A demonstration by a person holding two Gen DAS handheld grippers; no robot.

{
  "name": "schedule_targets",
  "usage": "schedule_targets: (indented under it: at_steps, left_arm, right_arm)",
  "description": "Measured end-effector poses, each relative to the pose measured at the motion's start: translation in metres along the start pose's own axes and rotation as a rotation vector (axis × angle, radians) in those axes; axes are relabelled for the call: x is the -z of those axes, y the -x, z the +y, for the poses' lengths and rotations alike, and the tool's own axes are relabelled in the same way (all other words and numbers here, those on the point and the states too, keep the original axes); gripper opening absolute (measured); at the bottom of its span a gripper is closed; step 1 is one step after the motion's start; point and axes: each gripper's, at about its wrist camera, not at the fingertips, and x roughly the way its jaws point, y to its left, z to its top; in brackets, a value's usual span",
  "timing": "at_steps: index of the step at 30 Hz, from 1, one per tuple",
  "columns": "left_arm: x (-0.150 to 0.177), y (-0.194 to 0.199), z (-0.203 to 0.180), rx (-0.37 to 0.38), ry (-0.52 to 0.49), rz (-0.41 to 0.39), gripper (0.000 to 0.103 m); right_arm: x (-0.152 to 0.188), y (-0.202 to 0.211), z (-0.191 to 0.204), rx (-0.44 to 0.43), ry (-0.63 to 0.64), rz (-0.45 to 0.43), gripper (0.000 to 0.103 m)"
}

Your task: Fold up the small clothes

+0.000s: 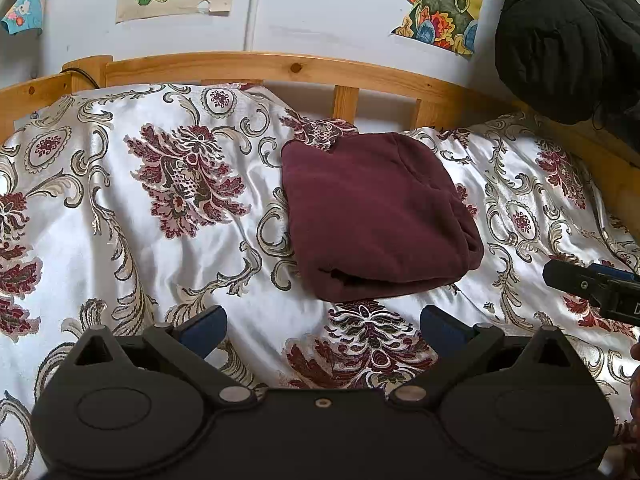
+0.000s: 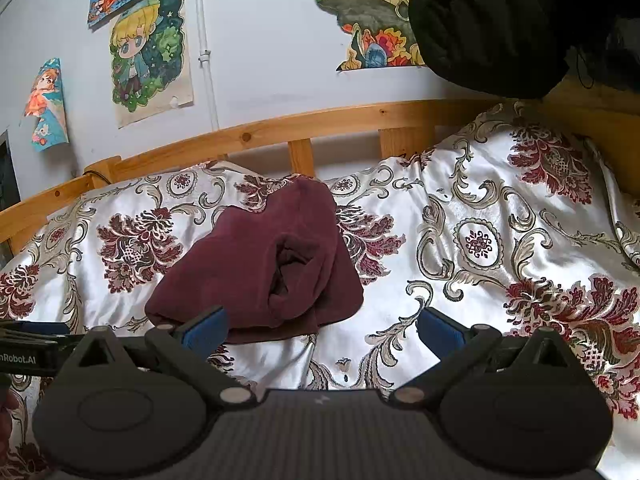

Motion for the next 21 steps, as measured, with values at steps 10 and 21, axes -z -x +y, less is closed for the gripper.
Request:
schedule_targets:
  at_steps: [10, 21]
  left_arm:
    - [-0.004, 0.007, -0.013, -0.199, -0.069, -0.035, 0.102]
    - [-0.004, 0.012, -0.014, -0.190, -0.077, -0.042, 0.102]
  right_arm:
    - [-0.001, 0.000, 0.000, 0.002, -0.004, 0.006, 0.103]
    - [-0.001, 0.000, 0.001, 0.005, -0.011, 0.011, 0.103]
